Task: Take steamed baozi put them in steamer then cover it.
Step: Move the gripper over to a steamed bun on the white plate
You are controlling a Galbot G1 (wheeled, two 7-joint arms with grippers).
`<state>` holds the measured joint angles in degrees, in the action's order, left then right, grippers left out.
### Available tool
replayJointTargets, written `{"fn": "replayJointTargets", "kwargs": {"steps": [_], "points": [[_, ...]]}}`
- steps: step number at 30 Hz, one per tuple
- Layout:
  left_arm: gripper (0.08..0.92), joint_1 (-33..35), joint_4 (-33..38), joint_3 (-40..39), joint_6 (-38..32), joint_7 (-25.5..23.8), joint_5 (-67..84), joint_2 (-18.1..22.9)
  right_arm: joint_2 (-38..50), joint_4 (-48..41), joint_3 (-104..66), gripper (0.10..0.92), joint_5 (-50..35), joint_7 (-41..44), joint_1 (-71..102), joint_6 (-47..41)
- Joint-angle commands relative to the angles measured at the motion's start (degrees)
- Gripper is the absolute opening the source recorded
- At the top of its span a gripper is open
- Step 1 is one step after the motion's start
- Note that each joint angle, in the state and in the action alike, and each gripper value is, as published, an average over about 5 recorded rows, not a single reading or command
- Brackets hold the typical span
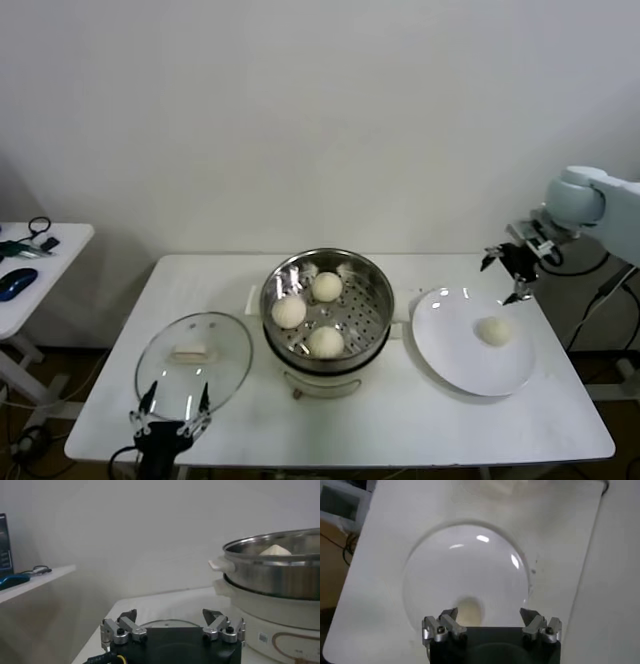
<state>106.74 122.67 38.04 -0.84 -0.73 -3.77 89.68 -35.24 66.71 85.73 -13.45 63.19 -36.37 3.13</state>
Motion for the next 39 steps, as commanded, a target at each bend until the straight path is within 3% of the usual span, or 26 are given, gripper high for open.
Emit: {"fn": "replayJointTargets", "kwargs": {"steps": [1,12,33,39], "points": [[0.823,0.0,-0.2,0.0,0.0,0.0,-0.1,0.0,0.6,-13.5,-16.8,0.823,7.4,0.3,20.5,-0.6],[0.823,0.6,-0.4,-0.1,0.4,0.0,-1.1,0.6,-4.3,-17.4,-24.9,0.823,10.7,-0.9,29.8,-0.5],[0.823,1.1,-0.1,-0.2,0.4,0.1,-1.5,0.7,-7.9,-20.2,-26.7,0.815,12.5,-3.2,30.8,-1.7],[0.823,0.7,-0.3,-0.3,0.5,0.1,-1.5,0.7,-8.1,-20.4,-26.7,0.749,12.6,-3.3,30.7,-1.9]]}}
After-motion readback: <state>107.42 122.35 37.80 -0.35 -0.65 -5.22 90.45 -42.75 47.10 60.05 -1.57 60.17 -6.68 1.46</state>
